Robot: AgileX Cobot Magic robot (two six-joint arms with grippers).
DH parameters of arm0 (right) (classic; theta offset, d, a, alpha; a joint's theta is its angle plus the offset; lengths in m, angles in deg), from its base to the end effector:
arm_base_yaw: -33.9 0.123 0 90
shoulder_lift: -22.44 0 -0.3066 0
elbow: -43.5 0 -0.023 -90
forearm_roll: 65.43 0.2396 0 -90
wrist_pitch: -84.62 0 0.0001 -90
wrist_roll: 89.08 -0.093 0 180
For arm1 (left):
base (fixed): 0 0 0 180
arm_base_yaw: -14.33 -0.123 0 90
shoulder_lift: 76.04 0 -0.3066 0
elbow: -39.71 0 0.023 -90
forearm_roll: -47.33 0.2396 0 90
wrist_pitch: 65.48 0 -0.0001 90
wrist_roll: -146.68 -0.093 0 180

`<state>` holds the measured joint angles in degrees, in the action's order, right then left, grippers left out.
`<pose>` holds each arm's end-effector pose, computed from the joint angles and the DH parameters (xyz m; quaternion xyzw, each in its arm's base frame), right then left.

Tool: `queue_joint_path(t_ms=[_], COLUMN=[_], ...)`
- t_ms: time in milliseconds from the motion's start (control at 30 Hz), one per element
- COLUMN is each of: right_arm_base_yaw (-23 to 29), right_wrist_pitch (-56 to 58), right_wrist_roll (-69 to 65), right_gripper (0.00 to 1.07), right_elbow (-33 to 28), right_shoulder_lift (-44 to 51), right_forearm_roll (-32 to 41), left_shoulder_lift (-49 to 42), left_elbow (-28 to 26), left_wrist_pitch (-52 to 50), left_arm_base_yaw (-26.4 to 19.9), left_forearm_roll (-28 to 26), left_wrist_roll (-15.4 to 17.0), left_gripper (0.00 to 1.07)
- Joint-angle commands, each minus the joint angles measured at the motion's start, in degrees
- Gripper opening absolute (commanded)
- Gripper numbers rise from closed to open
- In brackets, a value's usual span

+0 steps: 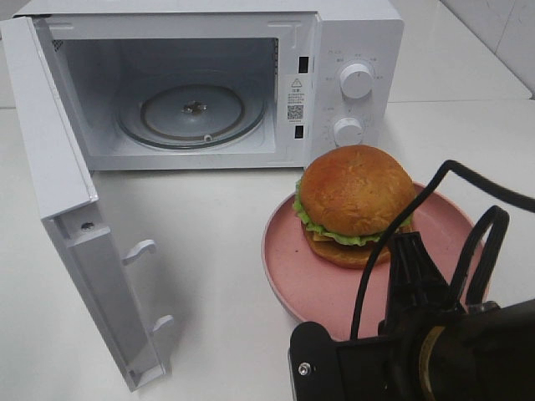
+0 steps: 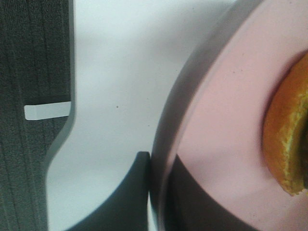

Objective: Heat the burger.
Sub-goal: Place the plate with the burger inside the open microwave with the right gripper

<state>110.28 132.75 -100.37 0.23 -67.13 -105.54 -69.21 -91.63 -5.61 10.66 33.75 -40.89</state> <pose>0.0901 0.1823 0.2025 -0.7001 0.6675 -0.1883 0.1698 -0.0360 -0.0212 0.2761 0.0331 0.8385 -0.0656 0.5399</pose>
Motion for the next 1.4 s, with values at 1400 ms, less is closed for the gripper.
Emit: queue_joint_path(t_ms=[1400], right_arm_base_yaw=[-21.7], right_wrist_pitch=[-28.8], right_wrist_roll=[34.8], right_gripper=[0.0], right_elbow=[0.0], right_shoulder_lift=[0.3], right_forearm_roll=[-4.4], left_shoulder_lift=[-1.0], left_elbow=[0.4], left_wrist_pitch=[-0.5], left_arm_base_yaw=[0.0], left_forearm_roll=[0.1], left_wrist_roll=[0.0], left_gripper=[0.98])
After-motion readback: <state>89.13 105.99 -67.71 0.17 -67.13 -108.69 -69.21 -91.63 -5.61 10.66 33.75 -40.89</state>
